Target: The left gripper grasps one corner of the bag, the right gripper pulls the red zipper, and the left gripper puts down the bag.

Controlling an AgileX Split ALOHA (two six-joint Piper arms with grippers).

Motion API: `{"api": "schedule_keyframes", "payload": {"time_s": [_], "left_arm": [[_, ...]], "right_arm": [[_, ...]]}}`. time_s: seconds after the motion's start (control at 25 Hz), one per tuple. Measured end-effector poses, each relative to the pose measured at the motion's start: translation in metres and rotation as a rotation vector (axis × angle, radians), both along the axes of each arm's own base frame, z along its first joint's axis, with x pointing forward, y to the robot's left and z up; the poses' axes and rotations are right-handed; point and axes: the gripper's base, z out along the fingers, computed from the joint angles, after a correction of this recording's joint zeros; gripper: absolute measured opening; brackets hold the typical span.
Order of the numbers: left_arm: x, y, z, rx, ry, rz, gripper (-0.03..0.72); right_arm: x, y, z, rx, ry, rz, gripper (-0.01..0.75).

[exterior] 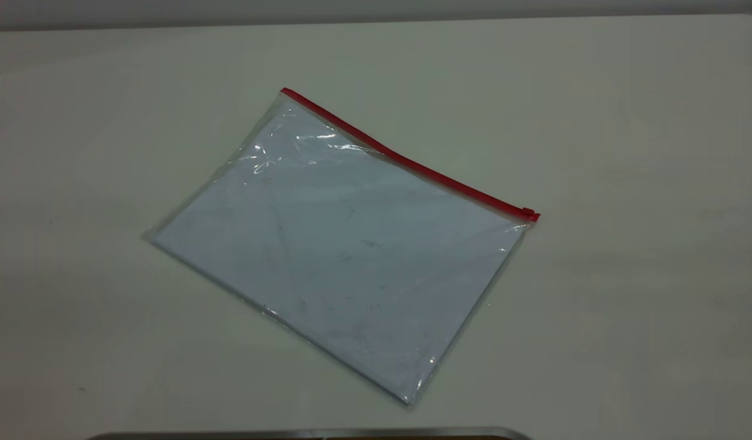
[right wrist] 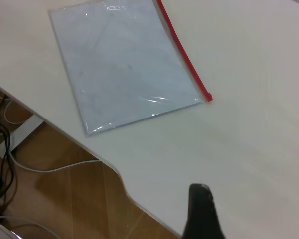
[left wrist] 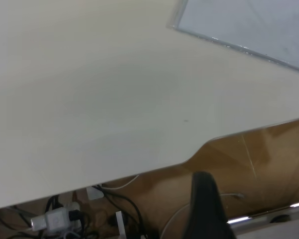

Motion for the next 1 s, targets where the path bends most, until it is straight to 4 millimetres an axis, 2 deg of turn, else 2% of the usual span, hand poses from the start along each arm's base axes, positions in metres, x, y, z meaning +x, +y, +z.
{"api": "schedule_keyframes", "payload": {"time_s": [0.32, 0.44, 1.0], "left_arm": [[0.0002, 0.0002, -0.0006, 0.003, 0.001, 0.0, 0.583], [0.0026, 0.0002, -0.008, 0.007, 0.012, 0.001, 0.583], [0.0033, 0.0001, -0.0091, 0.005, 0.006, 0.003, 0.583]], "right_arm": [[0.0, 0.0, 0.0, 0.0, 0.0, 0.0, 0.563], [0.0, 0.0, 0.0, 0.0, 0.0, 0.0, 0.559], [0.0, 0.0, 0.0, 0.0, 0.0, 0.0, 0.492]]}}
